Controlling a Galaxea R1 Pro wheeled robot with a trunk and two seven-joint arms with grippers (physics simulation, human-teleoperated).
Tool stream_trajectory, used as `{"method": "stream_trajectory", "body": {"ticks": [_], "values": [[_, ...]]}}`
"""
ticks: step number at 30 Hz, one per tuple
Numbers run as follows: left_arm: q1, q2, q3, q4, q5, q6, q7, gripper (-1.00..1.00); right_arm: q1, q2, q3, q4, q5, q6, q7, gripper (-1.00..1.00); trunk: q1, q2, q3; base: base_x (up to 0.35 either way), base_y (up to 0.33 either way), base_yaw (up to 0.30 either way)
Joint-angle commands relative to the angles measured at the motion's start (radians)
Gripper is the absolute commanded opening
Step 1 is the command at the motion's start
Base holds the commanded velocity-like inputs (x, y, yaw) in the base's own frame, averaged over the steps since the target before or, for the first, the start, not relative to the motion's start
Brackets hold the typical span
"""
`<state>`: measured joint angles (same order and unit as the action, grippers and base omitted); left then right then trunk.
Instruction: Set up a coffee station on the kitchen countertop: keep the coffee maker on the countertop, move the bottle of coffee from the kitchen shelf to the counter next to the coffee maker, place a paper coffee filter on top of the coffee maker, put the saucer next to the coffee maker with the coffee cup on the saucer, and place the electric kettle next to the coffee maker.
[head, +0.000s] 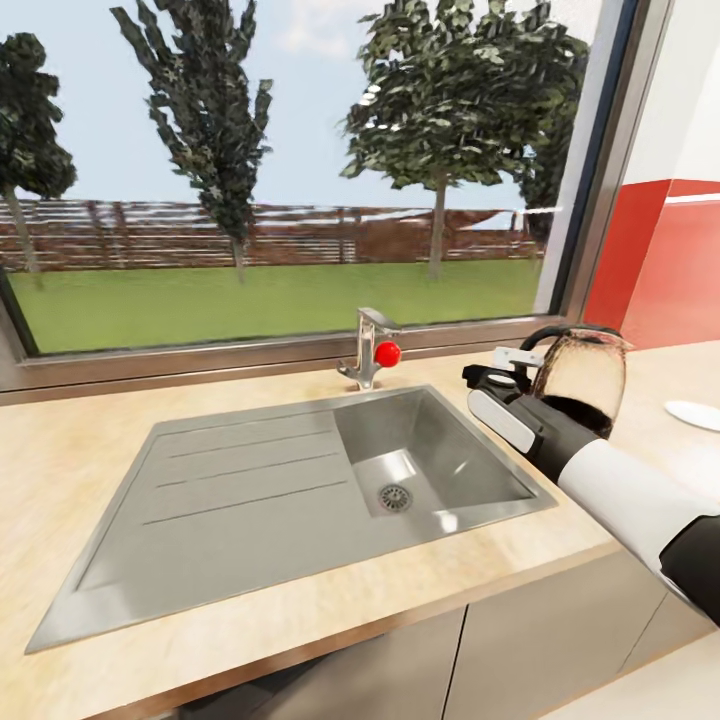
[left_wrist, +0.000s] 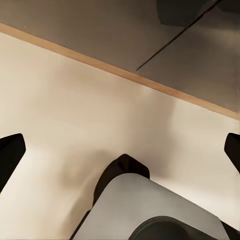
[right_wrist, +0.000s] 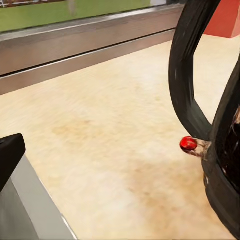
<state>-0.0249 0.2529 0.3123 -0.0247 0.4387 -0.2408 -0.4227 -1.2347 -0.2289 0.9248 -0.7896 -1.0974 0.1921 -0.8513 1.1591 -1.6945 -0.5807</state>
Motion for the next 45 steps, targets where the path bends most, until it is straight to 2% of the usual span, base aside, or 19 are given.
{"method": "stream_trajectory", "body": {"ticks": [1,17,24,33,45], "values": [[-0.001,0.000,0.008,0.002,-0.003,-0.002,-0.005,1.00,-0.002,-0.001,0.005,-0.002,-0.002,0.006,-0.006,1.00,0.000,-0.001,-0.001,0.077,0.000,0.000],[-0.001,0.000,0.008,0.002,-0.003,-0.002,-0.005,1.00,-0.004,0.002,0.005,0.002,0.002,0.008,-0.008,1.00,0.000,-0.001,-0.001,0.022,0.000,0.000],[-0.001,0.000,0.008,0.002,-0.003,-0.002,-0.005,1.00,-0.051,0.008,0.007,0.088,0.002,0.009,-0.009,1.00,0.000,-0.001,-0.001,0.000,0.000,0.000],[-0.001,0.000,0.008,0.002,-0.004,-0.002,-0.005,1.00,-0.061,0.024,0.008,0.110,0.002,0.010,-0.009,1.00,0.000,-0.001,-0.001,0.000,0.000,0.000],[-0.001,0.000,0.008,0.002,-0.003,-0.003,-0.007,1.00,-0.061,0.026,0.008,0.114,0.002,0.010,-0.009,1.00,0.000,-0.001,-0.001,0.038,0.000,0.000]]}}
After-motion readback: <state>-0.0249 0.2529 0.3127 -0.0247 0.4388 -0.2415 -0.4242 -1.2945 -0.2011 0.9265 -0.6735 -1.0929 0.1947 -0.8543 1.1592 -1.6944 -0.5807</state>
